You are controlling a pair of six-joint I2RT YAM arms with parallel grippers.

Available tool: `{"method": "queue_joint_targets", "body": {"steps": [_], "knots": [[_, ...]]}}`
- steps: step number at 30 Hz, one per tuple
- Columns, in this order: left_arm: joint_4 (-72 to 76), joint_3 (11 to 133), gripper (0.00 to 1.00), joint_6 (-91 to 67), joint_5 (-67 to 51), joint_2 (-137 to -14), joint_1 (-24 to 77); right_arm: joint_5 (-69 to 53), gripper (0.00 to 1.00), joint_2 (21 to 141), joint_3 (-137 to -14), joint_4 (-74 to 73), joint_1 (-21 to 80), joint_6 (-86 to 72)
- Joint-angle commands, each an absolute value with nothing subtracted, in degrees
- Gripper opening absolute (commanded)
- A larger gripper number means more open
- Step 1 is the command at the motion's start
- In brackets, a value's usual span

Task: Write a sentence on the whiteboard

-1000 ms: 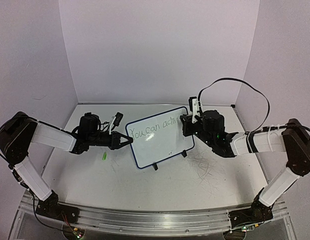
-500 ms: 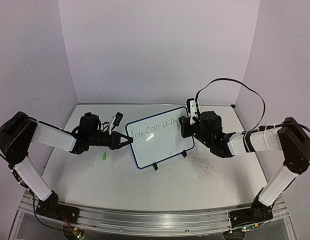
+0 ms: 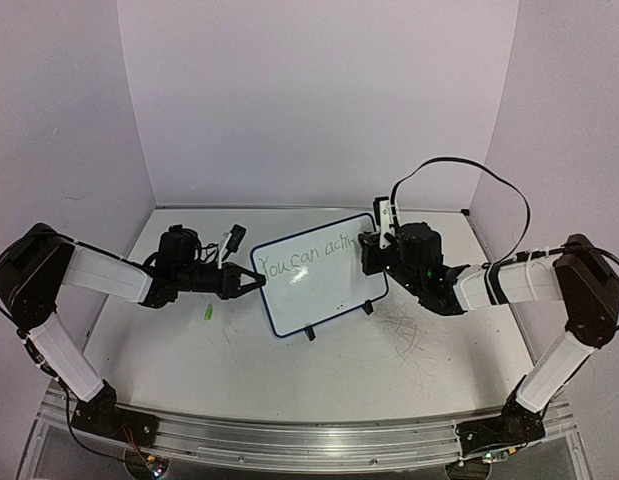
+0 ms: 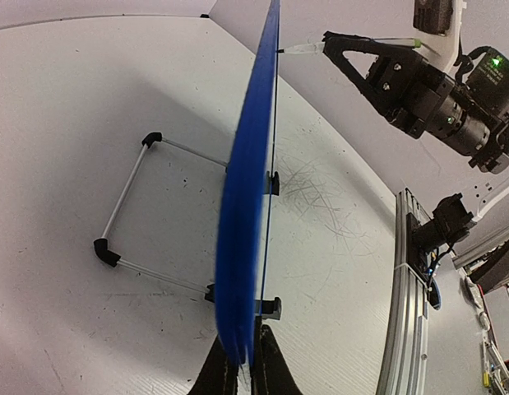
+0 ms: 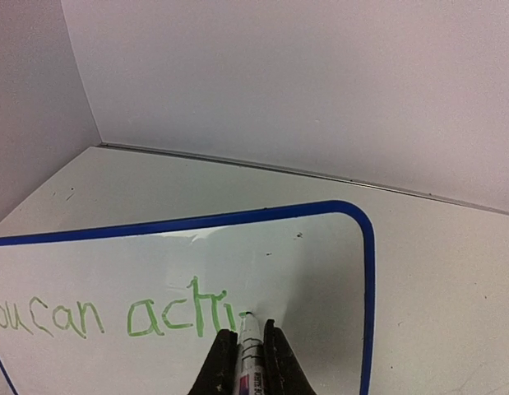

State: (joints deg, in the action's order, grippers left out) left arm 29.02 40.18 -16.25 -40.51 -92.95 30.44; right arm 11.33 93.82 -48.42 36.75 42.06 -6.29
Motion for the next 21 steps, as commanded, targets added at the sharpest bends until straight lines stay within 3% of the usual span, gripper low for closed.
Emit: {"method": "queue_joint_targets", "body": {"steps": [1, 21], "knots": [[25.5, 41.2, 0.00, -12.0, -36.8, -94.3, 30.3, 15.3, 0.00, 93.8, -50.0, 38.1, 41.9, -7.0], [25.4, 41.2, 0.00, -12.0, -36.9, -94.5, 30.3, 12.8, 0.00, 94.9, -51.6, 40.1, 41.9, -6.9]]}}
